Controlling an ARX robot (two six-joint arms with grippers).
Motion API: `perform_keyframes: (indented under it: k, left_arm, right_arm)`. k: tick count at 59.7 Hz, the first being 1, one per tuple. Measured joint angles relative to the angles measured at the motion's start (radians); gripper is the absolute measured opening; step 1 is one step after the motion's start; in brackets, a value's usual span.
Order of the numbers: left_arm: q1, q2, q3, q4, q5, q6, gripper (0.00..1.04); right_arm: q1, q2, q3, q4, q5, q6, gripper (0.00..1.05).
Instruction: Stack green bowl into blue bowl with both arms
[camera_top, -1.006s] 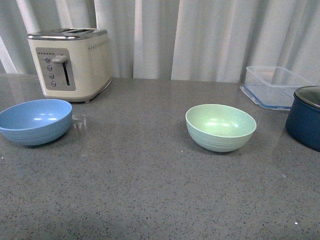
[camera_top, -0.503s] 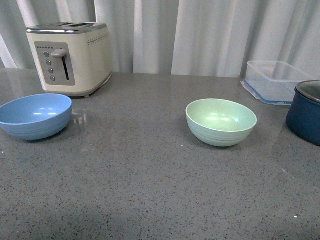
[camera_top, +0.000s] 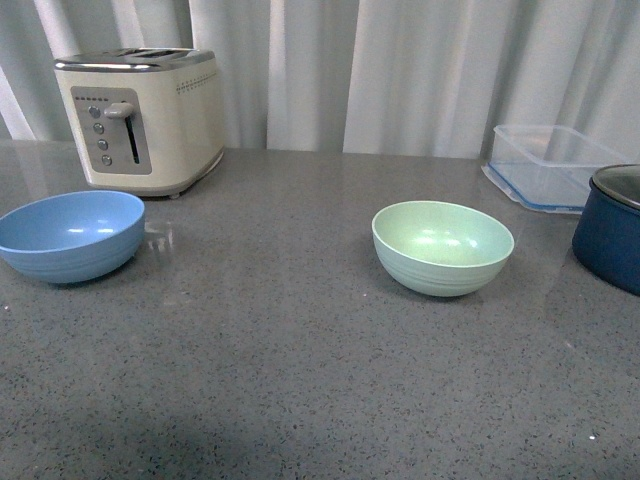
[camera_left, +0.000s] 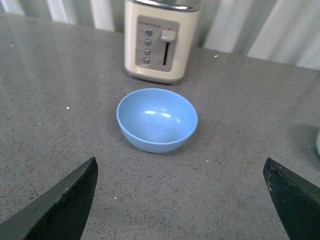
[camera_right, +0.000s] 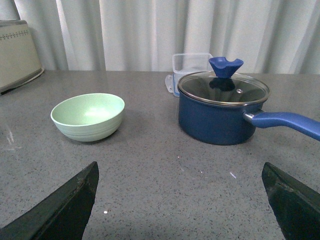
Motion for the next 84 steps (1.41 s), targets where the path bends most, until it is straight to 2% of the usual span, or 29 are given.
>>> perform_keyframes:
  k: [21,30,55,74,84]
  left_arm:
    - [0.071,0.516,0.458,-0.207,0.052,-0.206,0.98]
    - [0.116,0.732,0.615,-0.275,0.036,-0.263,0.98]
    - [0.140,1.023,0.840,-0.374,-0.002,-0.297,0.98]
    - [0.127,1.129,0.916,-0.433,-0.023,-0.295,0.98]
    - [0.120,1.147,0.939,-0.444,-0.032,-0.292,0.75]
  right_arm:
    - [0.000,0.000,0.000,0.000,0.000,0.000,0.95]
    - [0.000,0.000,0.000,0.000,0.000,0.000,0.95]
    - [0.000,0.000,0.000,0.000,0.000,0.000,0.95]
    - [0.000,0.000,0.000,0.000,0.000,0.000,0.95]
    - [0.000,0.000,0.000,0.000,0.000,0.000,0.95]
